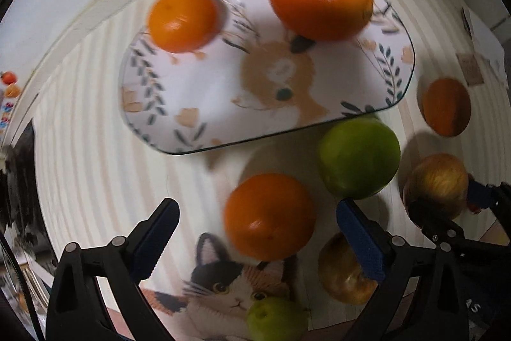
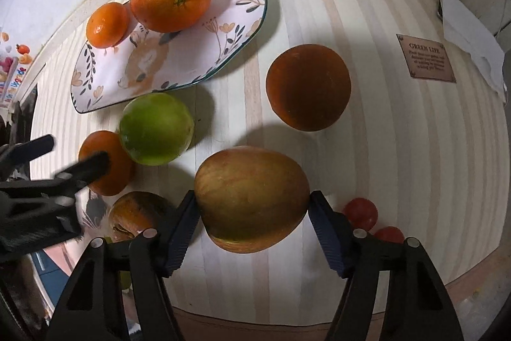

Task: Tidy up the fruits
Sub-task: 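Grasp the large yellow-red apple with the right tool while the left tool grasps an orange, then carry the held apple and orange over the plate with both tools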

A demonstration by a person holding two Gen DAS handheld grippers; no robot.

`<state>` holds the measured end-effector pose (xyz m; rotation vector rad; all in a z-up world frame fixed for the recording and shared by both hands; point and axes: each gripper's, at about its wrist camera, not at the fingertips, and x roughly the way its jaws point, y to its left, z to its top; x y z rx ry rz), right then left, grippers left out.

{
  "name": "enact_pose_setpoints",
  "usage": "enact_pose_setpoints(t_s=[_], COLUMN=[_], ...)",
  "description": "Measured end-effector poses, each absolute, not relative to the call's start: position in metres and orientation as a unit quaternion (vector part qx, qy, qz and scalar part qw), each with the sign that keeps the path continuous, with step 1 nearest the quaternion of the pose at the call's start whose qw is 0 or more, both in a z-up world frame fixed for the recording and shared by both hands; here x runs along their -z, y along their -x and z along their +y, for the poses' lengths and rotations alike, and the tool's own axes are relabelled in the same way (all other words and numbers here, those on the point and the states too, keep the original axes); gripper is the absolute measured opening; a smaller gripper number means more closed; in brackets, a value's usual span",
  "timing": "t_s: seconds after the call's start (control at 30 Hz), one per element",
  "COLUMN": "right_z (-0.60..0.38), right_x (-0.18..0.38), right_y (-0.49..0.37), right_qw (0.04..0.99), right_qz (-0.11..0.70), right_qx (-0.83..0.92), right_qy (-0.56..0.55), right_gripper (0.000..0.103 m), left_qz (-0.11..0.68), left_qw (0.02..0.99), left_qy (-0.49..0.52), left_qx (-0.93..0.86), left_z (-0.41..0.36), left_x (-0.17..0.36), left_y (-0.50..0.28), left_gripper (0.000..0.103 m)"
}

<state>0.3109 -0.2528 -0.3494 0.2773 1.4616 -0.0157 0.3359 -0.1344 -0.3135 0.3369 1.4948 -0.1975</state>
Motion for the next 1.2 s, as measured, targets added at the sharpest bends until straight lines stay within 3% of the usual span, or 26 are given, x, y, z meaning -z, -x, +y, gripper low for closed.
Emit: enact_pose_setpoints(t_s=[0.07,0.1,0.13,0.17,0.63,1.2], right_z=[-0.252,-0.251,-0.251,-0.249,-0.244,-0.246], right_x=[0.353,0.354,0.355,0.355,0.344,0.365], right_y=[-0.312,-0.313,-0.312,-0.313,-0.269,-0.265], right_qw=[0.733,0.735,0.737,0.739,0.726,0.712], right_qz=[0.669,0.669,0.667,0.665,0.680,0.693], right_qx=[0.005,0.005,0.003,0.000,-0.018,-0.002], right_qy=[-0.121,-0.114,-0.109,-0.107,-0.101,-0.117], right_gripper=[0.072,0.072,0.071,0.071,0.070,0.072], left_qz=[0.669,0.667,0.666,0.671,0.679,0.708], left_qw=[0.721,0.724,0.725,0.721,0.720,0.691], left_qy=[-0.153,-0.150,-0.147,-0.130,-0.114,-0.100], left_qx=[0.094,0.098,0.099,0.110,0.084,0.103], left_z=[-0.134,-0.133,-0.131,-0.129,-0.093,-0.083], left_x=[0.315,0.314,0.314,0.314,0.294,0.298], left_y=[-0.333,-0.331,-0.330,-0.328,-0.288,-0.320], left_gripper=[0.099,0.087,0.066,0.060,0.059,0.060])
